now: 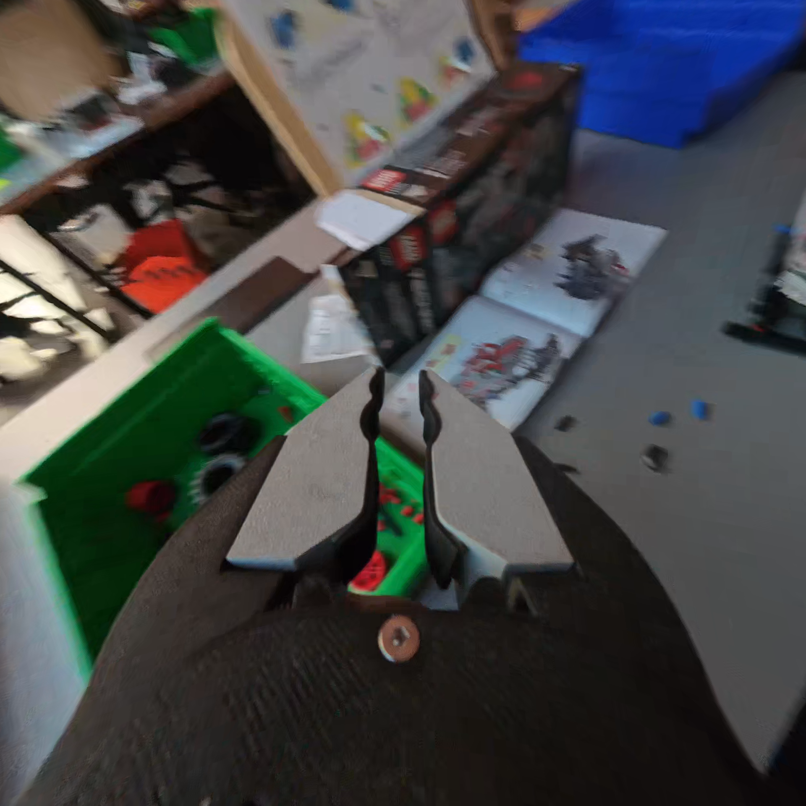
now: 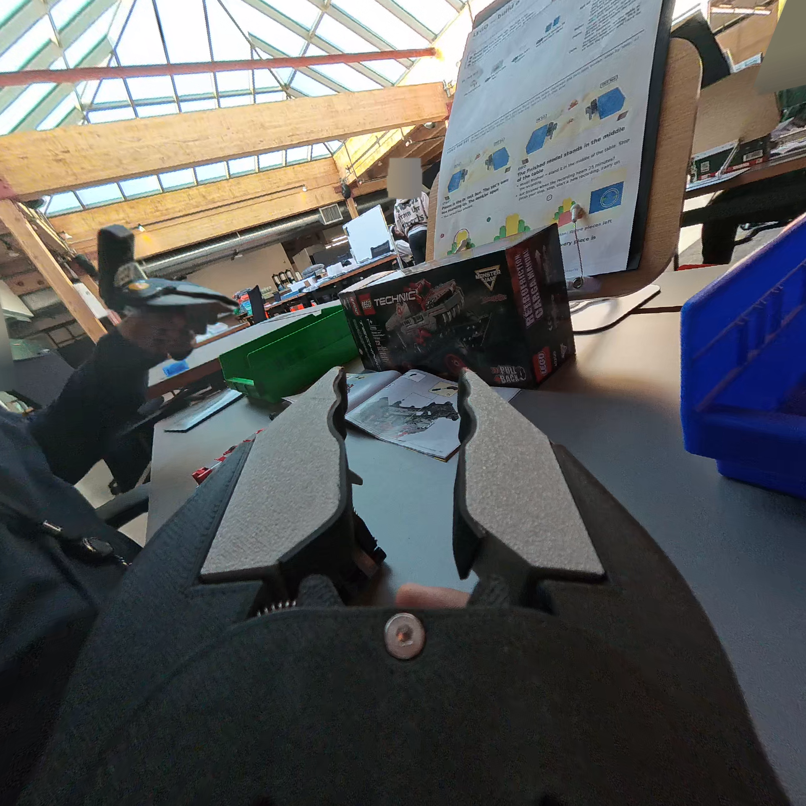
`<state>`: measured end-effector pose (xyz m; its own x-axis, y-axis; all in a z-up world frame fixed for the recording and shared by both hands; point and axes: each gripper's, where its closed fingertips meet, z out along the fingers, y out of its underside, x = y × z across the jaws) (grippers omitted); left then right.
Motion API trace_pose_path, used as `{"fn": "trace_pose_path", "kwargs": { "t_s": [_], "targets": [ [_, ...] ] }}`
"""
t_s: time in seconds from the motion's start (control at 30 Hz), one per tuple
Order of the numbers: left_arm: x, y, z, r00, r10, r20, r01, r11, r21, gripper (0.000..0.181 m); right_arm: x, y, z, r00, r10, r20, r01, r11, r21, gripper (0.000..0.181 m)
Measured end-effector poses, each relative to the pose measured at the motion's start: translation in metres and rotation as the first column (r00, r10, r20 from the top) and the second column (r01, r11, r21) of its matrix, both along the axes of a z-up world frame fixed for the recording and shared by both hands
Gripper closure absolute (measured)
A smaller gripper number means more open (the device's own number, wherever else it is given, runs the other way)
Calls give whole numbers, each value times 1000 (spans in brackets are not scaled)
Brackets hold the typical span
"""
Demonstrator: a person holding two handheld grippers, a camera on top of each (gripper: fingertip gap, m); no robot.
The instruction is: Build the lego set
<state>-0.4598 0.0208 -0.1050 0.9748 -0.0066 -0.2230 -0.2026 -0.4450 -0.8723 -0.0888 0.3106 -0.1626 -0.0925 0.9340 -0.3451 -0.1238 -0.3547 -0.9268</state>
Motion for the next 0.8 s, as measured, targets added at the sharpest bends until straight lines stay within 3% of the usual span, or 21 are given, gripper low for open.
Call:
{"fn": "trace_pose_path", "kwargs": {
  "t_s": [0.1, 0.23, 0.33, 0.43, 0.6, 0.67, 0.8],
  "targets": [
    [-90, -17, 34, 975, 220, -22, -219, 974, 51, 167, 1, 4, 0, 1000, -14, -5, 14, 1000, -14, 133],
    [-150, -3, 7, 971, 240, 16, -236, 963, -128, 152, 3, 11, -1, 999, -51, -7, 51, 998, -31, 134],
    [-153, 16, -45, 990, 127, 60, -97, 925, -368, 143, 3, 15, -4, 997, -76, 4, 76, 996, -41, 133],
    [-166, 10, -96, 995, 99, -34, -99, 781, -616, 131, 1, 19, -8, 995, -96, 28, 97, 994, -49, 131],
    [-188, -14, -134, 985, 44, -168, -157, 643, -750, 131, -1, 23, -13, 990, -127, 66, 131, 990, -52, 130],
    [-208, -20, -140, 967, 54, -249, -228, 619, -751, 132, -2, 25, -15, 988, -132, 75, 137, 989, -58, 130],
    [-200, -7, -135, 987, 69, -142, -149, 710, -689, 133, -2, 27, -15, 987, -142, 76, 147, 987, -66, 130]
  ]
}}
